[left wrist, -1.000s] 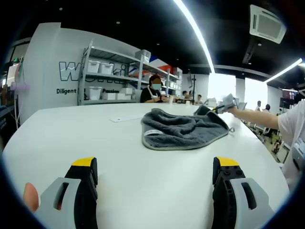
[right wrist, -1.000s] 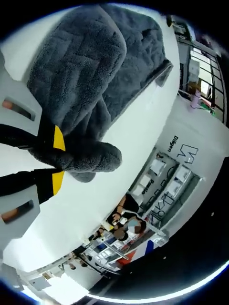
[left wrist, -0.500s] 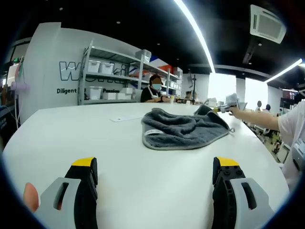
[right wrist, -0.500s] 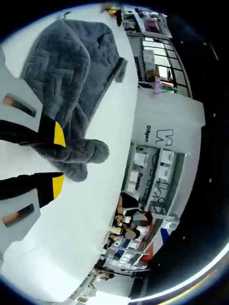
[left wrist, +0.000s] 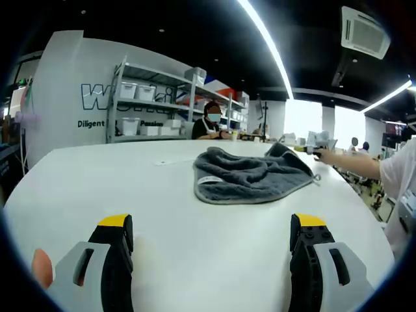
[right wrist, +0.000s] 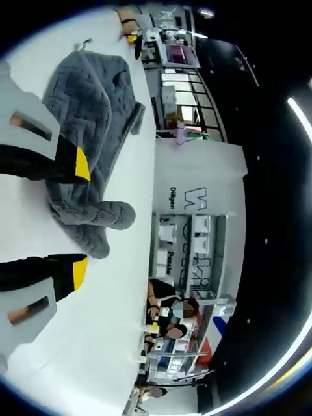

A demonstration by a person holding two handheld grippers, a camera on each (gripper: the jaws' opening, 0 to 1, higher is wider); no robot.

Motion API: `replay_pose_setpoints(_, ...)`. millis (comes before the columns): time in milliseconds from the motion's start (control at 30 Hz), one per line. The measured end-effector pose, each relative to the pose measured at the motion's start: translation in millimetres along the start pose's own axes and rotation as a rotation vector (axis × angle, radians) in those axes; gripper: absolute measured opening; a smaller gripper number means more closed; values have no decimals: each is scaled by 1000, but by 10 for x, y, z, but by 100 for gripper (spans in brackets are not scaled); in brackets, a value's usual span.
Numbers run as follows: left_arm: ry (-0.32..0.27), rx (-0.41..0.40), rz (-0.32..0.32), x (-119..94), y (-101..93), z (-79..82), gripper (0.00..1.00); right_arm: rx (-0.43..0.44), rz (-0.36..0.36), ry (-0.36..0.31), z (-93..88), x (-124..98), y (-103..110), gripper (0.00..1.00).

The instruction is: Fold the towel on the table until its edges align and the towel forms a compact rectangular stack.

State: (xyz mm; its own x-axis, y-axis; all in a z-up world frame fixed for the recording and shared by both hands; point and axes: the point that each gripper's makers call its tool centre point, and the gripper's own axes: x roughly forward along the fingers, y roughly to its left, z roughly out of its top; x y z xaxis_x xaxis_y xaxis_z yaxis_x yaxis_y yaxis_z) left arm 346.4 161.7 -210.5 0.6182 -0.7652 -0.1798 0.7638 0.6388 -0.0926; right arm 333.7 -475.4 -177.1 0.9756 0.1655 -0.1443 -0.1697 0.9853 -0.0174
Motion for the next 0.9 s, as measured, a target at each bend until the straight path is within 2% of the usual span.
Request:
replay_pose_setpoints(200, 0, -2, 0, -4, -3, -4, 99, -2, 51, -25, -132, -84, 212, 74)
replay_pose_setpoints(300, 2, -3, 1, -7, -4, -9, 99, -9, 83, -63, -147, -109, 271, 84)
replay_pose_setpoints(467, 3, -5, 4, -10, 5, -12, 99, -36, 144, -109, -65, -130, 327, 93)
replay_pose_setpoints(633, 4, -8, 8, -15, 21, -13, 99, -49, 187, -115, -107, -142, 362, 99)
replay_pose_setpoints(900, 9, -1, 5, -19, 21, -28, 99, -97, 270, -126, -120, -169, 518, 99)
